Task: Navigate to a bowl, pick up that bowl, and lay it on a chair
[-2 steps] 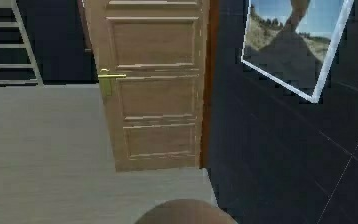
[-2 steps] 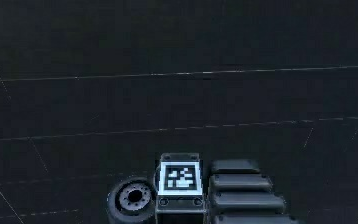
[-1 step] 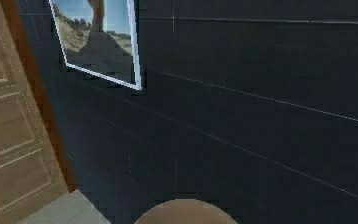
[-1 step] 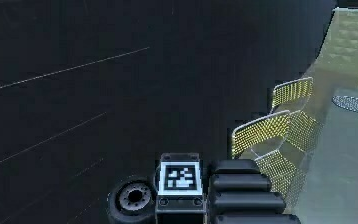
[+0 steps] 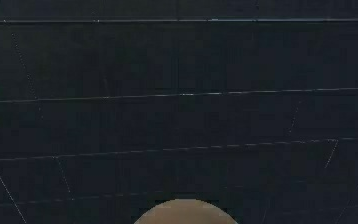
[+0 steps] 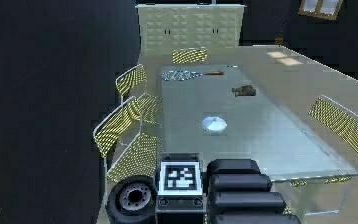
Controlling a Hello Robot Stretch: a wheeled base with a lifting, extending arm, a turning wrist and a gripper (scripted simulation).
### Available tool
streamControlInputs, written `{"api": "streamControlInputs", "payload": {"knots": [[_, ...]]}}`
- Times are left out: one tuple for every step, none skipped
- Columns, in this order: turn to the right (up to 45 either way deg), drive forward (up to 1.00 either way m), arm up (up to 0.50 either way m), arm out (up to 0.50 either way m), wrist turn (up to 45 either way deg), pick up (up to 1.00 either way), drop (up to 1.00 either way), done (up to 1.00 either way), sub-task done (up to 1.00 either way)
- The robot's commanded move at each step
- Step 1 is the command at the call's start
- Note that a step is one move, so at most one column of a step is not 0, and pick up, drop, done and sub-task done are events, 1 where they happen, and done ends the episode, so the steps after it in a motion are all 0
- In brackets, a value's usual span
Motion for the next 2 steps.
{"api": "streamControlInputs", "payload": {"knots": [[24.0, 0.0, 0.0, 0.0, 0.0, 0.0, 0.0, 0.0, 0.0], [0.0, 0.0, 0.0, 0.38, 0.0, 0.0, 0.0, 0.0, 0.0]]}}
